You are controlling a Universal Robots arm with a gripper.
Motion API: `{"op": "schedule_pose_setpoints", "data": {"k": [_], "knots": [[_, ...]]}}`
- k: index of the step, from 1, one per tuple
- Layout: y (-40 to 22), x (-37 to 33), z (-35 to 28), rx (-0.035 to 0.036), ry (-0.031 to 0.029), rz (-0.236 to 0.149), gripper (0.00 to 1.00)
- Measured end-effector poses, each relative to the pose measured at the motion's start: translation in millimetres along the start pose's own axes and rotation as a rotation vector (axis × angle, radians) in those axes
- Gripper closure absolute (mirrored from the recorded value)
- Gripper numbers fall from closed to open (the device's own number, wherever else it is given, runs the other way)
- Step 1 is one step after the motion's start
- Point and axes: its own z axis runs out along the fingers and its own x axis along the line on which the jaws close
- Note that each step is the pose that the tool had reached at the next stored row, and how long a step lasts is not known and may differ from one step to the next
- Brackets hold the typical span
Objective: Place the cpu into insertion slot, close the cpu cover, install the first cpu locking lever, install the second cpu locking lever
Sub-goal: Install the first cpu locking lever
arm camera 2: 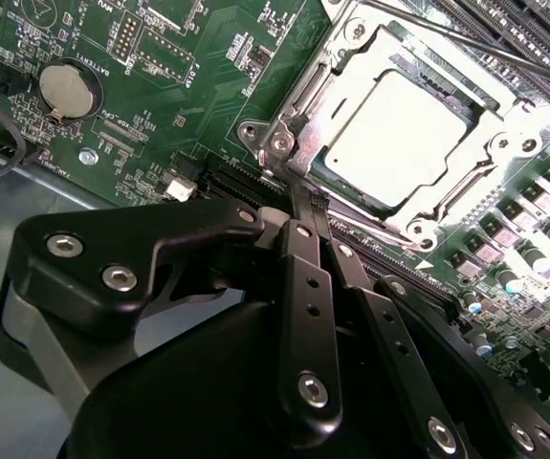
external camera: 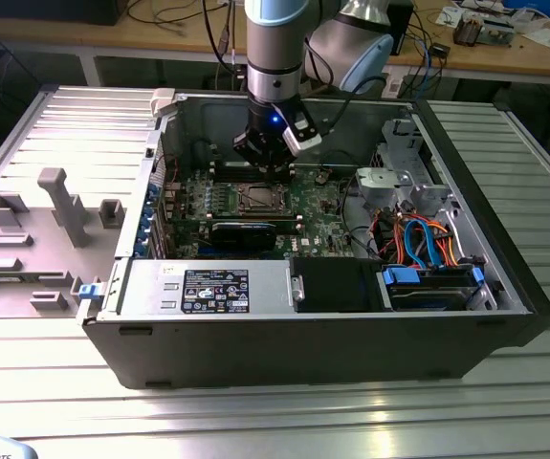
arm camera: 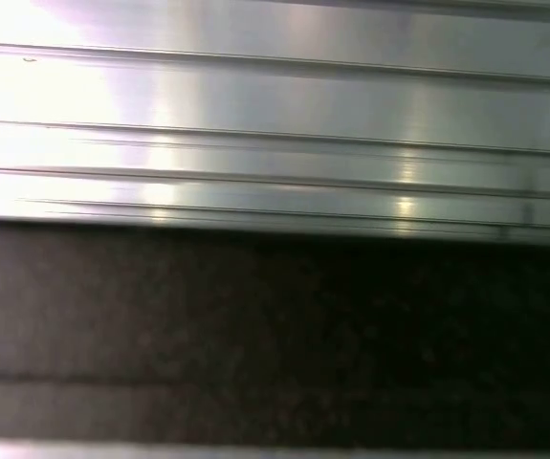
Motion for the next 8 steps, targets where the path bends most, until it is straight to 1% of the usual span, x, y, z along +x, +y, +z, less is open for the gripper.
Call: {"op": "schedule_pose_setpoints", "data": {"k": [8], "knots": [[0.0,-0.2,0.6,-0.0003,-0.0002,0.0,0.89]]}}
